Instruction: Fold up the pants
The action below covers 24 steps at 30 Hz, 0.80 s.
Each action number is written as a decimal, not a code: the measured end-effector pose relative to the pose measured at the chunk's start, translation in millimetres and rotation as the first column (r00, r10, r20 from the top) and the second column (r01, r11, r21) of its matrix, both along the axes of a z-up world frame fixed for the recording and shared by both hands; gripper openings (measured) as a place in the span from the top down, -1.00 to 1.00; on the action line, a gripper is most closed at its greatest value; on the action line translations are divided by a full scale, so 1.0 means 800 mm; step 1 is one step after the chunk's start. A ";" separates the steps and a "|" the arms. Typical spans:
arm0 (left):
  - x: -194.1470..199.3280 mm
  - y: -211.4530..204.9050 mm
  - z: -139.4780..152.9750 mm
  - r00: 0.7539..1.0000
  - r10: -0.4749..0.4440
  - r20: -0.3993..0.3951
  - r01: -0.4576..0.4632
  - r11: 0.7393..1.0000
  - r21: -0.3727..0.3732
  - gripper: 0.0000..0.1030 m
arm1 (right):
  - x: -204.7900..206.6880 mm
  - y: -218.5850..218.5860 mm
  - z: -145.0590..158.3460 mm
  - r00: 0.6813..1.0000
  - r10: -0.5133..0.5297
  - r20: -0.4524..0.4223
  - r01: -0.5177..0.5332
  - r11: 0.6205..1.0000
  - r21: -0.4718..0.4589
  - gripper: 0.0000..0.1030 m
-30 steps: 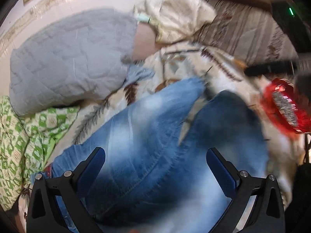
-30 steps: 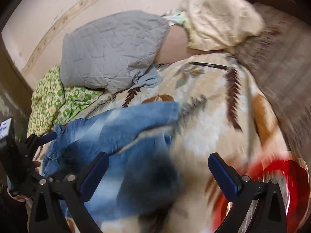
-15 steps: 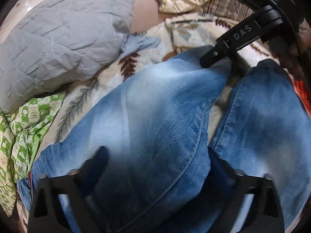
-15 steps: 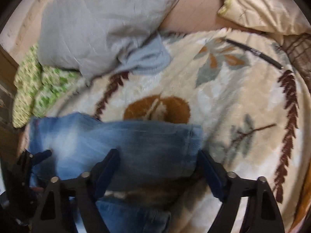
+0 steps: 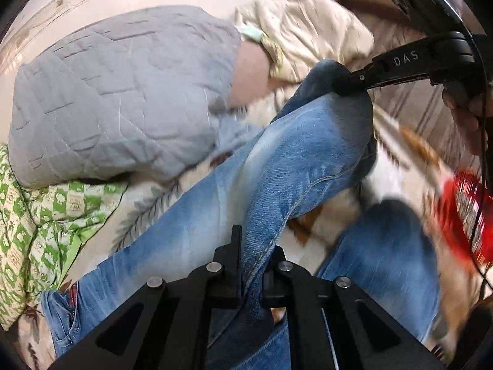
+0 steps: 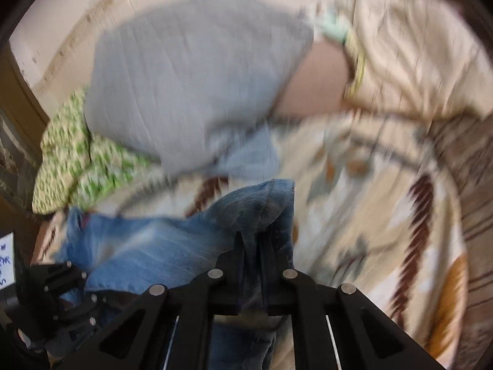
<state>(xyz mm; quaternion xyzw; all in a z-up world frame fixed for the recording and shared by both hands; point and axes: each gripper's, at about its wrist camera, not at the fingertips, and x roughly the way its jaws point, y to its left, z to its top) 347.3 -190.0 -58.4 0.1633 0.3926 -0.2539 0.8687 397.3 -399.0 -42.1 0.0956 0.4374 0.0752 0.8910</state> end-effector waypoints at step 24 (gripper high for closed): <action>-0.109 0.032 -0.019 0.974 -0.011 -0.225 -0.043 0.972 -0.232 -1.00 | -0.107 -0.049 -0.005 0.978 -0.040 -0.203 0.051 0.998 0.048 -0.94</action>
